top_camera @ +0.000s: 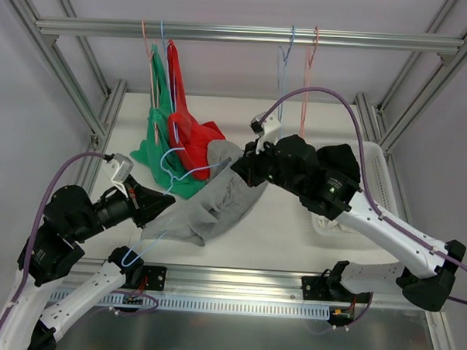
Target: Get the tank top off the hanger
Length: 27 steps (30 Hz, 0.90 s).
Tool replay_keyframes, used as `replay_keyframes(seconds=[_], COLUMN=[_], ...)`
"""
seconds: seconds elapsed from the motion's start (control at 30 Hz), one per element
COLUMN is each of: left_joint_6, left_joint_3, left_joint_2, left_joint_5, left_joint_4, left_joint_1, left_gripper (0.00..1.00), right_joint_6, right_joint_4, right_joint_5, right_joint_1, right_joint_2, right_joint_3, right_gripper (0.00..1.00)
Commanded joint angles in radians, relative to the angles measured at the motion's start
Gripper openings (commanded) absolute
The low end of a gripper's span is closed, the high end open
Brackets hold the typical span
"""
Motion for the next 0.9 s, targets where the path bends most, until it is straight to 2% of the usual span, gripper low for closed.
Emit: replay_keyframes(seconds=[0.0, 0.1, 0.2, 0.23, 0.37, 0.4, 0.5, 0.57, 0.67, 0.77, 0.8, 0.87], left_joint_6=[-0.02, -0.024, -0.035, -0.037, -0.053, -0.056, -0.06, -0.058, -0.069, -0.109, -0.156, -0.207], left_joint_3=[0.025, 0.027, 0.033, 0.036, 0.071, 0.097, 0.163, 0.203, 0.191, 0.102, 0.079, 0.042], left_joint_2=[0.02, 0.022, 0.008, 0.002, -0.014, -0.011, 0.02, 0.052, 0.084, 0.116, 0.132, 0.202], left_joint_5=[-0.05, -0.021, -0.01, -0.007, 0.013, 0.033, 0.073, 0.113, 0.126, 0.146, 0.146, 0.178], left_joint_4=[-0.008, -0.007, -0.007, -0.007, -0.005, -0.003, 0.006, 0.016, 0.127, 0.434, 0.631, 0.835], left_joint_1=[-0.006, -0.006, -0.006, -0.006, -0.006, -0.007, -0.006, -0.006, -0.006, -0.006, -0.006, -0.006], left_gripper=[0.0, 0.0, 0.0, 0.0, 0.0, 0.0, 0.0, 0.0, 0.0, 0.0, 0.0, 0.0], right_joint_6=[0.008, 0.006, 0.0, -0.006, -0.031, -0.032, -0.031, -0.031, -0.031, -0.029, -0.026, -0.021], right_joint_4=[-0.077, -0.149, -0.183, -0.182, -0.192, -0.194, -0.195, -0.195, -0.192, -0.18, -0.174, -0.168], right_joint_5=[0.118, 0.169, 0.139, 0.087, -0.002, -0.063, -0.197, -0.223, -0.314, -0.389, -0.41, -0.424], right_joint_1=[-0.049, -0.121, -0.221, -0.256, -0.275, -0.275, -0.275, -0.276, -0.275, -0.273, -0.273, -0.27], right_joint_2=[-0.029, -0.019, 0.01, 0.019, 0.109, 0.12, 0.131, 0.114, 0.044, -0.079, -0.117, -0.235], right_joint_3=[0.02, 0.047, 0.083, 0.098, 0.158, 0.167, 0.196, 0.201, 0.189, 0.117, 0.062, 0.009], right_gripper=[0.0, 0.0, 0.0, 0.0, 0.0, 0.0, 0.0, 0.0, 0.0, 0.0, 0.0, 0.0])
